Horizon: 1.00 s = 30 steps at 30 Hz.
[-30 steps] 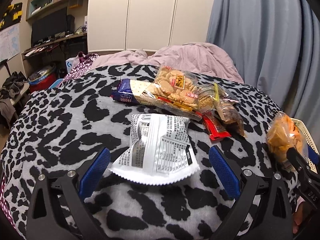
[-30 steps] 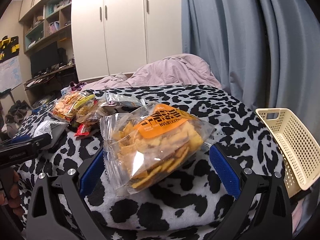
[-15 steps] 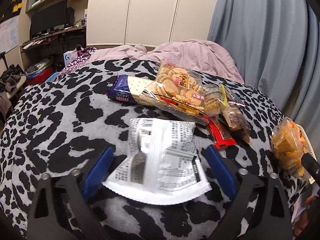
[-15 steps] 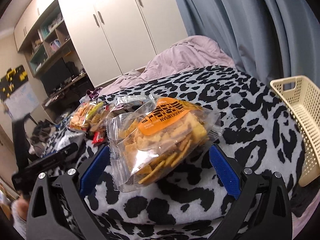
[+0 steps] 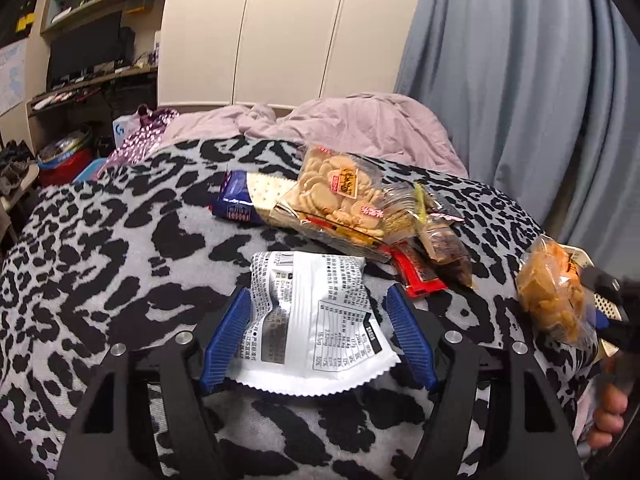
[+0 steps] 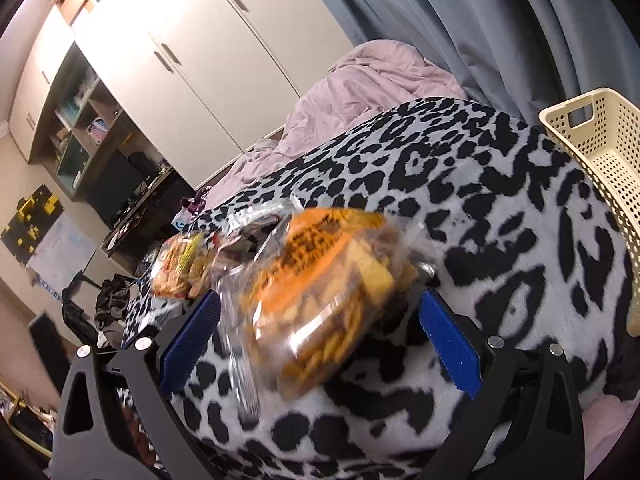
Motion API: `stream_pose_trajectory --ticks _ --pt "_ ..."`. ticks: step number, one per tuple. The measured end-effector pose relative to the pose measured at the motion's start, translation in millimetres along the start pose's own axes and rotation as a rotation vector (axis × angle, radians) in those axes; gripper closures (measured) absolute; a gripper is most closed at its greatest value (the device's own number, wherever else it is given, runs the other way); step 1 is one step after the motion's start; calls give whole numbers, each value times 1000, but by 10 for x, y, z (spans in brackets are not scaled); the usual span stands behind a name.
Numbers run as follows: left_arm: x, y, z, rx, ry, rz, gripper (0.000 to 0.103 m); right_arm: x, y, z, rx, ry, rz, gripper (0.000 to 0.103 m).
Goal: Organize snacks
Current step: 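Grasp the crisps bag with the right gripper while the left gripper grasps the white packet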
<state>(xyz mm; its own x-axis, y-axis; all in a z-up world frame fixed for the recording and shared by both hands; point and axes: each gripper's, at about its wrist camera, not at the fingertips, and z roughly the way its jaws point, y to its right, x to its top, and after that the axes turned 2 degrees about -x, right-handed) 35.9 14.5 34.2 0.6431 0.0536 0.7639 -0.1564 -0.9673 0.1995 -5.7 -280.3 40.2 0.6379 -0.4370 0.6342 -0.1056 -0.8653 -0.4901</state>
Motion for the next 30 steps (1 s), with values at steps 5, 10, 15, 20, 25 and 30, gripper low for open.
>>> stream_pose_trajectory --ticks 5,10,15,20,25,30 --pt "-23 -84 27 13 -12 -29 19 123 -201 235 -94 8 -65 2" --pt "-22 -133 123 15 -30 -59 10 136 -429 424 -195 3 -188 2" --pt "-11 -75 238 35 -52 -39 10 53 -535 440 -242 -18 -288 2" --pt "10 -26 298 69 -54 -17 11 -19 -544 562 -221 -98 -326 2" --pt "19 -4 304 84 -43 -6 29 -72 -558 603 -253 -62 -378 2" --pt "10 63 209 98 -8 19 34 -108 -587 533 -259 -5 -425 17"
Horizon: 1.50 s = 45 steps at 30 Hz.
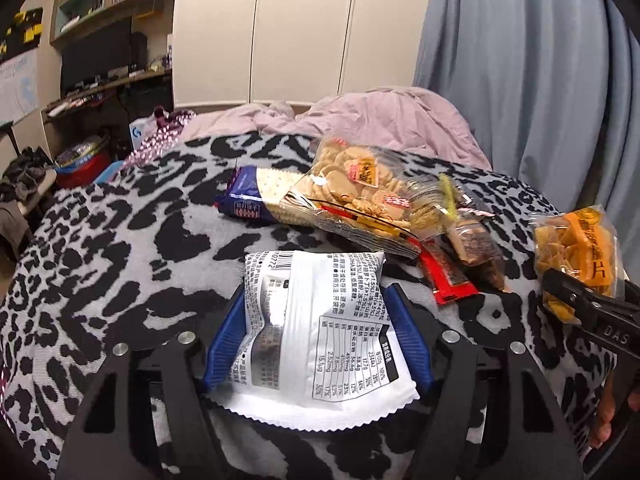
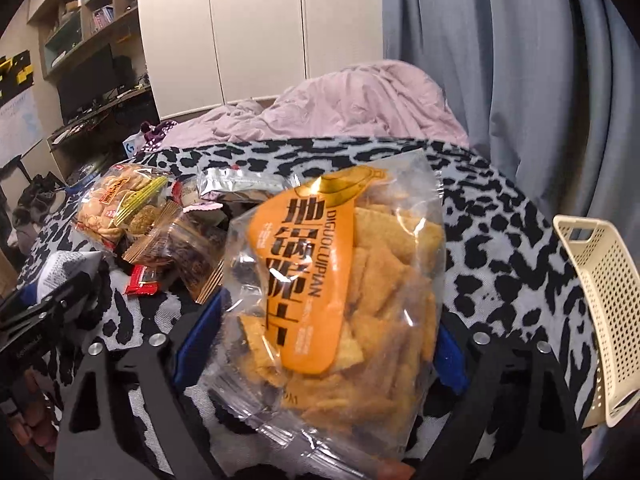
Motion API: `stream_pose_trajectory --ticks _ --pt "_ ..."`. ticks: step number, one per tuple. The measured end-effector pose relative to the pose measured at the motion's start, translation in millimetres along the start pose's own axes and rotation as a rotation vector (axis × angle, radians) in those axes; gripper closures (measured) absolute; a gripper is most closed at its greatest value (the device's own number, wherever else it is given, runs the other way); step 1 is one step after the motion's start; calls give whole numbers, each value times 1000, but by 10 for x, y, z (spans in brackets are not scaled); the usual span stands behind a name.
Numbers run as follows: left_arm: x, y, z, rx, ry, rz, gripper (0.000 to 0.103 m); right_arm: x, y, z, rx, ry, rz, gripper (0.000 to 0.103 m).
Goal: Organize snacks
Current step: 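Grasp the crisps bag with the right gripper while the left gripper grasps the white packet, then carry the crisps bag into the cream basket and open the right gripper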
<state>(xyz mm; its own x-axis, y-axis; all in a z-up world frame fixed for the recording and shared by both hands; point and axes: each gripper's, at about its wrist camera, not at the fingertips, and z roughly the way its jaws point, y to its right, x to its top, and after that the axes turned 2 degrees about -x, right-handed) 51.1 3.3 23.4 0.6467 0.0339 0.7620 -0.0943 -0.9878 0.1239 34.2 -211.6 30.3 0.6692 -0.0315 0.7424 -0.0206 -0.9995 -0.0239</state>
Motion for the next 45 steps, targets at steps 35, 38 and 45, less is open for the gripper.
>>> stream_pose_trajectory --ticks 35,38,45 --pt "356 1382 -478 -162 138 226 34 -421 2480 -869 -405 217 472 21" --pt "361 1552 -454 -175 135 248 34 -521 2716 -778 -435 188 502 21" --pt "357 1882 -383 -211 119 291 34 -662 3039 -471 -461 119 533 21"
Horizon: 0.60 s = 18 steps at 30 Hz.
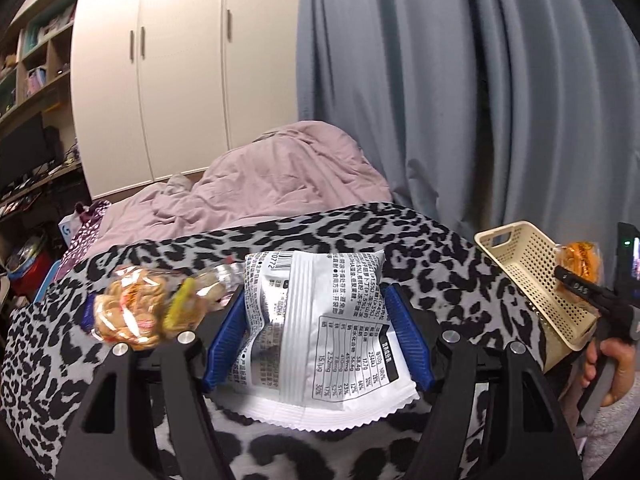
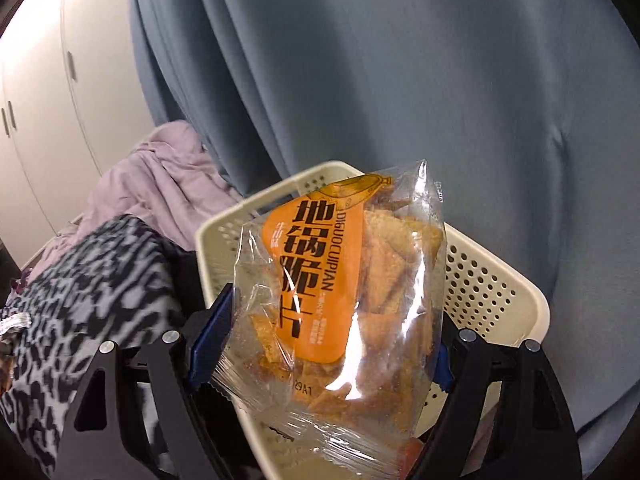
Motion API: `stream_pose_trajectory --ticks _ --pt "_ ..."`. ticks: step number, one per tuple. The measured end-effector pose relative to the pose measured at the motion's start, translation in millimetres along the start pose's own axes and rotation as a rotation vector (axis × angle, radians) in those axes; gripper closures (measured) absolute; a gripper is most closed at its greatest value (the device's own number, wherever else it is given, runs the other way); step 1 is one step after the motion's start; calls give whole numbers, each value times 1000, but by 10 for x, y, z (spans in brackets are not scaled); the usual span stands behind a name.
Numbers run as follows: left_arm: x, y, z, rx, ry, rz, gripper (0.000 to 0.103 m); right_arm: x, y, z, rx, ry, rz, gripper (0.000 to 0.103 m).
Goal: Organize snacks
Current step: 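Carry the crisps bag into the cream basket and open the right gripper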
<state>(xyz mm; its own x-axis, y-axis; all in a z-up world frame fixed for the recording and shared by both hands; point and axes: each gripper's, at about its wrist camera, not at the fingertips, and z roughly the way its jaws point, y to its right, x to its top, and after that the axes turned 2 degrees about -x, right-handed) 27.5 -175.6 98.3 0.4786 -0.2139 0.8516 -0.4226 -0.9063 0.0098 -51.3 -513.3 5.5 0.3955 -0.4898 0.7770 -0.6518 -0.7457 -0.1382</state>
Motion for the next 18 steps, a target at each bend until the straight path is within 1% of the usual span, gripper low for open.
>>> stream_pose_trajectory --ticks 4,9,11,18 --pt "44 143 62 -19 -4 20 34 -9 16 221 -4 -40 9 20" --pt "67 279 148 -43 -14 33 34 57 83 172 -14 20 -15 20" --pt "76 347 192 -55 -21 41 34 93 70 190 -17 26 -18 20" --pt "163 623 313 -113 -34 81 34 43 121 124 -16 31 -22 19"
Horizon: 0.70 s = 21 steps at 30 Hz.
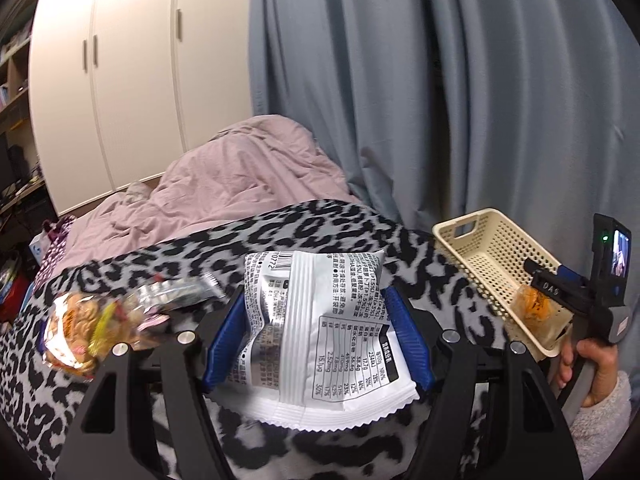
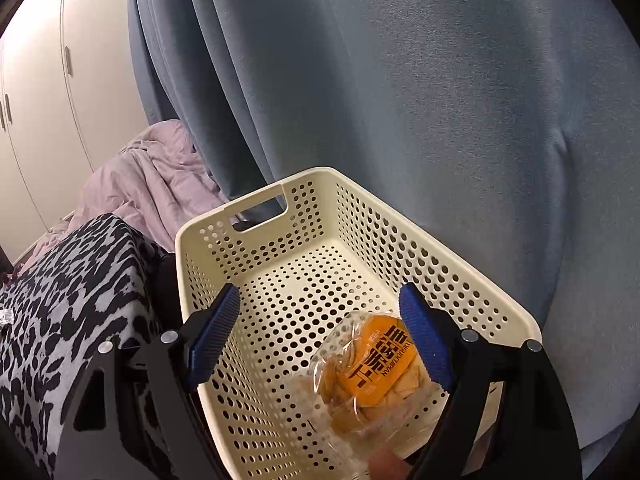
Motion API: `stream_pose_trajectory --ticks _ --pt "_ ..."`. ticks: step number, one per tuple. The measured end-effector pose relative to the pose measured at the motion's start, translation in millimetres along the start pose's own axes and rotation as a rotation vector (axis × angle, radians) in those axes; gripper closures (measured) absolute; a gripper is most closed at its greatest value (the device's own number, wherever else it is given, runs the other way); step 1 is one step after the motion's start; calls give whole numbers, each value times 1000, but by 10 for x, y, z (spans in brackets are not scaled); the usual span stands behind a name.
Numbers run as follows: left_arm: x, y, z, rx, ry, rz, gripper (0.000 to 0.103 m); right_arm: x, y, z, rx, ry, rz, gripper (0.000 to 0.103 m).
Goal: Organize snacks
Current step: 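Carry the crisps bag into the cream basket and open the right gripper, then lower the white packet into the cream basket and open the left gripper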
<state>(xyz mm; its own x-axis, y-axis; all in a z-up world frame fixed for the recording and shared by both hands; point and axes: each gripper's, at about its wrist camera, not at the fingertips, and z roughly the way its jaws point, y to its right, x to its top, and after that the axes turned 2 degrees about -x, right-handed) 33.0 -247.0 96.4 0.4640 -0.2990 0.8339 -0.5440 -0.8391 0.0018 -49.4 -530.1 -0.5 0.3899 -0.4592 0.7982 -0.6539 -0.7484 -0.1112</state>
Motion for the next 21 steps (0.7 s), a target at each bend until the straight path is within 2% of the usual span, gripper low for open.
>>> stream_pose_trajectory --ticks 1,2,7,16,21 --pt "29 58 28 -10 1 12 34 -9 3 -17 0 3 0 13" --pt "57 116 58 -20 2 22 34 -14 28 -53 2 10 0 11" --pt "236 457 250 -113 -9 65 34 -41 119 -200 -22 39 -10 11" --pt "607 1200 698 -300 -34 105 34 -133 288 -305 -41 19 4 11" --pt "716 1546 986 -359 -54 125 34 -166 349 -375 -61 24 10 11"
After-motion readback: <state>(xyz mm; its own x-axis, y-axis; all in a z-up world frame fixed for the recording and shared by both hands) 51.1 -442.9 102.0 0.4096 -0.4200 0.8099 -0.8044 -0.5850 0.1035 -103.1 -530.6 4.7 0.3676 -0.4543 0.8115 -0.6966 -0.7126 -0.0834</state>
